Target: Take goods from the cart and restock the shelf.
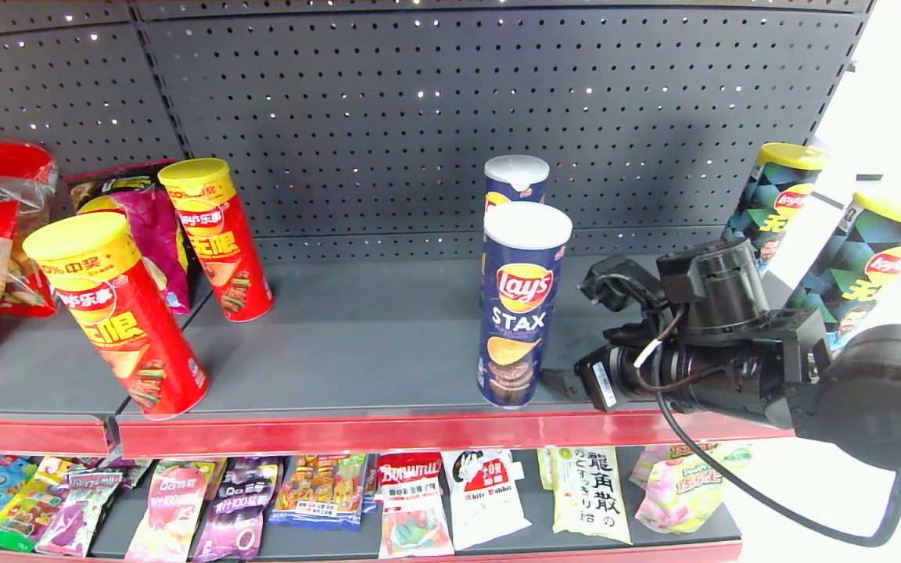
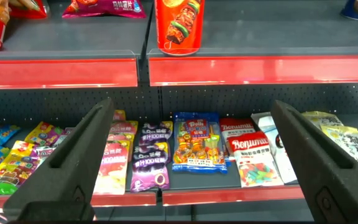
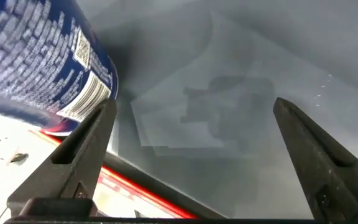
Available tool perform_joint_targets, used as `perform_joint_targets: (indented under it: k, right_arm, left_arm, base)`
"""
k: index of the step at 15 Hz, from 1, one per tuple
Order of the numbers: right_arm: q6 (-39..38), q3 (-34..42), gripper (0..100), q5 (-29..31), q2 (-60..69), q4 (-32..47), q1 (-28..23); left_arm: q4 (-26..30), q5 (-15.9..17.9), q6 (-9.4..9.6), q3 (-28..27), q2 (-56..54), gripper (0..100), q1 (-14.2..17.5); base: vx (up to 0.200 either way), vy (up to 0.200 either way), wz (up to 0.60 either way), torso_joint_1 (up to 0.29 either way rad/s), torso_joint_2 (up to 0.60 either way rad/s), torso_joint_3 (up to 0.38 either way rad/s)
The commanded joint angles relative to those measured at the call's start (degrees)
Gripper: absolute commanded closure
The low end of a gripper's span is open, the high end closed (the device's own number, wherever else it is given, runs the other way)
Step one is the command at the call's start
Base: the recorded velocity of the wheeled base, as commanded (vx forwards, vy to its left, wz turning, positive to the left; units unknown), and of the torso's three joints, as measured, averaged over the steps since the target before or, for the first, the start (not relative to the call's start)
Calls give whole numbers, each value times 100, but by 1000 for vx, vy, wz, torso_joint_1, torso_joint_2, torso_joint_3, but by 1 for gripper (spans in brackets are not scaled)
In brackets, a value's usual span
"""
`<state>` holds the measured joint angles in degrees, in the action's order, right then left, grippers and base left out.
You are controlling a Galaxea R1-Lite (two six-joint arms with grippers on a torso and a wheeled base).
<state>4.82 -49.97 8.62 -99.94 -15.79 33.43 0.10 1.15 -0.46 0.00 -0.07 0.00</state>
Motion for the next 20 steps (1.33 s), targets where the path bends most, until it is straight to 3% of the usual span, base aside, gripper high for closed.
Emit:
perform_joint_targets:
  k: [1, 7, 11, 18, 19, 20]
  right_arm:
    - [2, -22, 0, -1, -17, -12, 15]
    - [2, -92, 0, -1, -52, -12, 41]
    - [-7, 339, 0, -36, 695, -3, -12]
    - [125, 2773, 0, -62, 4307, 67, 50]
    - [406, 3230, 0, -115, 5169, 67, -451]
    - [512, 3635, 0, -616, 5951, 172, -1101]
  left_arm:
    - [-1, 0, -6, 0, 7, 0, 0]
    - [-1, 0, 2, 0, 7, 0, 0]
    - [-1, 0, -6, 0, 7, 0, 0]
    - [-1, 0, -6, 0, 7, 0, 0]
    - [-1, 0, 2, 0, 7, 0, 0]
    - [-1, 0, -6, 0, 7, 0, 0]
  base:
    - [0, 0, 0, 0, 0, 0]
    - [0, 0, 0, 0, 0, 0]
    - [0, 0, 0, 0, 0, 0]
    - [0, 0, 0, 0, 0, 0]
    - [0, 0, 0, 0, 0, 0]
    - [0, 0, 0, 0, 0, 0]
